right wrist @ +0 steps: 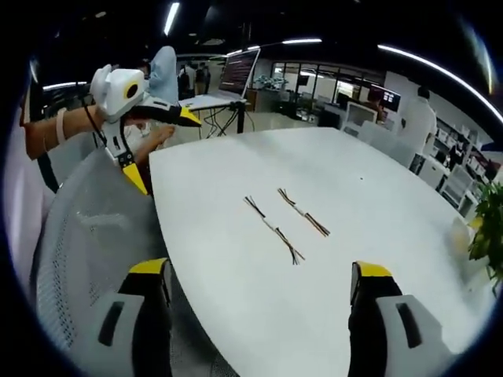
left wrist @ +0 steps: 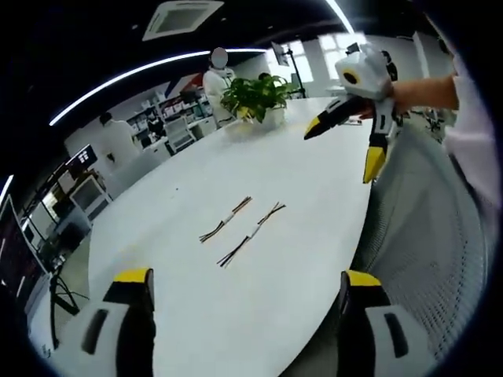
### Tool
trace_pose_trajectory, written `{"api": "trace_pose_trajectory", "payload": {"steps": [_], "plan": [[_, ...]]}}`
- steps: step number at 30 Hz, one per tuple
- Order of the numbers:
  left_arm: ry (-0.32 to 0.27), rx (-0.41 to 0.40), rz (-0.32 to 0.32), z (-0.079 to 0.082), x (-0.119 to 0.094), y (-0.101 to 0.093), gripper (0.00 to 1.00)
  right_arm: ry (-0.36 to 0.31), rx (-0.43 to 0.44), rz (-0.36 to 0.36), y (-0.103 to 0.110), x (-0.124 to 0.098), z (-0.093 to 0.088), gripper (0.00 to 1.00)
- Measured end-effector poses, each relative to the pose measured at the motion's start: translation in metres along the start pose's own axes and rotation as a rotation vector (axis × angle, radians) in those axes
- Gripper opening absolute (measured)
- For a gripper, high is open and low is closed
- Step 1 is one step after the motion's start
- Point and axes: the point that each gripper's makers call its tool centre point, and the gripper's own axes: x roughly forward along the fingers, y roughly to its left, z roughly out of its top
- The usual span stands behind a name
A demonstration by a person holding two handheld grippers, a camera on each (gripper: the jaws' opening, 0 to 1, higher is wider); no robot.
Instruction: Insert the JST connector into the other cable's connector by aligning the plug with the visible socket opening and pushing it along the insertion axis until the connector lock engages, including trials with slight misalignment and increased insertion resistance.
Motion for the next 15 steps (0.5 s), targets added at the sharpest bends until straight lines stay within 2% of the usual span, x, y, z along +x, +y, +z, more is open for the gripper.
{"api": "trace_pose_trajectory", "payload": {"steps": [15], "plan": [[-0.004,-0.037,0.015,-0.0041,-0.0032,-0.0022,0.95,-0.011,0.038,-0.029,-0.0007,-0.0049,-0.0018,0.92]]}}
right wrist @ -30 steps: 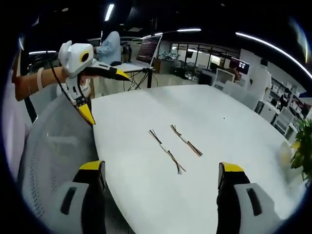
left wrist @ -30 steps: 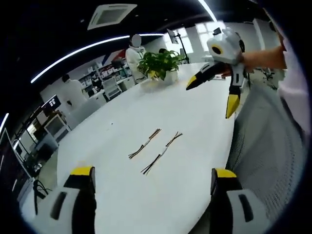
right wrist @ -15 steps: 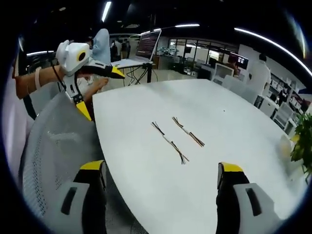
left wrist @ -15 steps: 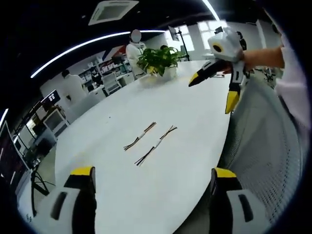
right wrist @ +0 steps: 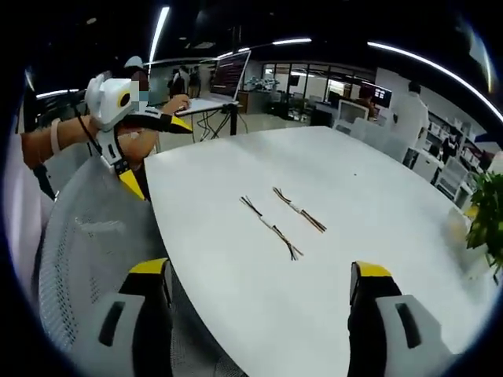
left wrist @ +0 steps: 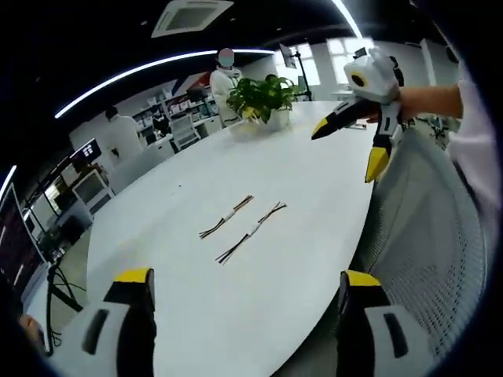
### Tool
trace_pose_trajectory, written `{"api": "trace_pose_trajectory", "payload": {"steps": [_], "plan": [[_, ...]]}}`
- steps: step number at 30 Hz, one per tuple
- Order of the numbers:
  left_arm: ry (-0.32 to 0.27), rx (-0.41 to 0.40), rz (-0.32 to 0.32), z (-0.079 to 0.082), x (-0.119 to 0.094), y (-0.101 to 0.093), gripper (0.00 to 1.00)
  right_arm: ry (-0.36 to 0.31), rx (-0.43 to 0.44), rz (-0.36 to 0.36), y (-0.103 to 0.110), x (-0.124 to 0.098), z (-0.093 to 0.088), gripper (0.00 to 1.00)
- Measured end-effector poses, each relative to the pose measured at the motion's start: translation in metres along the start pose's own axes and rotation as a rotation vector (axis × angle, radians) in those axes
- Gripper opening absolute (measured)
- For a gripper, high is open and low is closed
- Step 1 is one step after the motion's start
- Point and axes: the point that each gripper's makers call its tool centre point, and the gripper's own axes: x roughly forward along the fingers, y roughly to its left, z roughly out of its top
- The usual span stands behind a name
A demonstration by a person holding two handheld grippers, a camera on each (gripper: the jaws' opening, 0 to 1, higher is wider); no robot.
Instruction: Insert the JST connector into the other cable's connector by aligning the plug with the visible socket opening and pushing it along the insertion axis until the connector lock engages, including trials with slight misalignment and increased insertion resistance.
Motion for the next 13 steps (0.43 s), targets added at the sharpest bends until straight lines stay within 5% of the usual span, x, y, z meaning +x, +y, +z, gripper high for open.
{"api": "trace_pose_trajectory", "payload": {"steps": [13], "plan": [[-0.007,-0.003,0.010,-0.0010,-0.0016,0.0026,0.93,-0.007,0.017,-0.016,-0.0007,-0.0030,0.0000,0.91]]}}
